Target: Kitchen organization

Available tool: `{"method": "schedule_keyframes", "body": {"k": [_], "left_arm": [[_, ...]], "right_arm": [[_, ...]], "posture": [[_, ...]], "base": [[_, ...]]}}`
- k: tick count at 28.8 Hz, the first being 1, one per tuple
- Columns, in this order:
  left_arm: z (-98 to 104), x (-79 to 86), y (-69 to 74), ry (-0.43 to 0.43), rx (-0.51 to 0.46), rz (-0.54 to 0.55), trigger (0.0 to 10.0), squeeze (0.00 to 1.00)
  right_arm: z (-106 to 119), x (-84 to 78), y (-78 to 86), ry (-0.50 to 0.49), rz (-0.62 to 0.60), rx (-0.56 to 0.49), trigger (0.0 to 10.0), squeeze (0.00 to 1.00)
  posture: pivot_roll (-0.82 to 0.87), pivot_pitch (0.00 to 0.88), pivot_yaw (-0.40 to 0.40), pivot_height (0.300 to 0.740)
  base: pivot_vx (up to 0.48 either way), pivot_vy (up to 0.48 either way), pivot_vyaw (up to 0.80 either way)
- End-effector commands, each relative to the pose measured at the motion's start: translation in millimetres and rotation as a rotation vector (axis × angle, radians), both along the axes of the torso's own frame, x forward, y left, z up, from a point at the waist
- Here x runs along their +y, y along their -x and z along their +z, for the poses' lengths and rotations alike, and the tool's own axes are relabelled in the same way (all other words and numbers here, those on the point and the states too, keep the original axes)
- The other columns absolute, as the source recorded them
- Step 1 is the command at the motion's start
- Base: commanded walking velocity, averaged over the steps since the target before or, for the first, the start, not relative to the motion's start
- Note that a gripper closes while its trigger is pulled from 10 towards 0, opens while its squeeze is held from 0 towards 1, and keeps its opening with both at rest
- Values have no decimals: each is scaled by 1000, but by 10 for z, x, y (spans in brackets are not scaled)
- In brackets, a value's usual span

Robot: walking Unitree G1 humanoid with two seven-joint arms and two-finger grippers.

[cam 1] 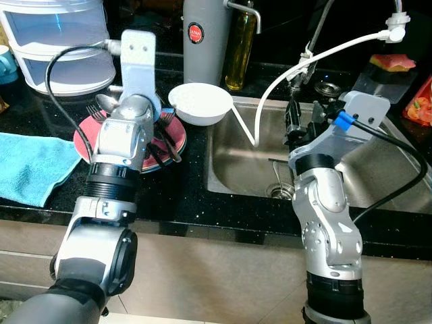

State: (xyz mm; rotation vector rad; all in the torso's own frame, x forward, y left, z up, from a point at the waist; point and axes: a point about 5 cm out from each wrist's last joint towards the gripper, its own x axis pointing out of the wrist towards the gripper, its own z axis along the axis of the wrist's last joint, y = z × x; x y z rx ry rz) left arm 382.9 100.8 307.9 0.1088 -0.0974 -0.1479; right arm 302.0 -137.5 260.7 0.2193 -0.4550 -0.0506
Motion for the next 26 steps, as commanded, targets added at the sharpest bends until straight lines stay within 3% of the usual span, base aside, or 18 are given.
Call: {"method": "schedule_keyframes", "body": {"k": [1, 2, 3, 5, 12, 13, 14, 20, 21, 22, 26], "left_arm": [[-52, -248, 101, -34, 2, -167, 10000, 0], [-114, -388, 183, -65, 26, -279, 10000, 0], [-247, -604, 366, -136, 59, -486, 10000, 0], [-312, -671, 455, -157, 83, -577, 10000, 0], [-422, -675, 486, -126, 194, -637, 10000, 0], [-432, -664, 496, -128, 189, -638, 10000, 424], [-435, -650, 500, -121, 191, -639, 10000, 1000], [-386, -618, 513, -119, 153, -638, 10000, 1000], [-336, -612, 518, -118, 113, -629, 10000, 349], [-271, -604, 513, -108, 71, -609, 10000, 0], [-246, -576, 472, -104, 62, -563, 10000, 0]], "right_arm": [[-16, -34, -8, 2, -12, 6, 10000, 0], [-15, -39, -10, 3, -13, 6, 10000, 0], [-14, -47, -15, 9, -14, 7, 10000, 0], [-17, -52, -17, 12, -16, 7, 10000, 0], [-8, -105, -31, 22, -42, 11, 10000, 0], [-31, -138, -38, 26, -59, 25, 10000, 0], [-35, -148, -40, 28, -64, 28, 10000, 0], [-24, -166, -47, 31, -72, 25, 10000, 0], [-21, -174, -49, 30, -77, 24, 10000, 0], [-18, -188, -54, 30, -87, 23, 10000, 0], [-16, -211, -57, 35, -109, 29, 10000, 0]], "posture": [[196, 0, -42, 740], [197, 0, -45, 740], [195, 0, -45, 740], [196, 0, -47, 740], [193, 0, -48, 740], [192, 0, -52, 740], [192, 0, -52, 740], [198, 0, -57, 740], [198, 0, -56, 740], [198, 0, -56, 740], [195, 0, -55, 740]], "base": [[0, 0, 0], [0, 0, 0], [0, 0, 0], [0, 0, 0], [0, 0, 0], [0, 0, 0], [0, 0, 0], [0, 0, 0], [0, 0, 0], [0, 0, 0], [0, 0, 0]]}}
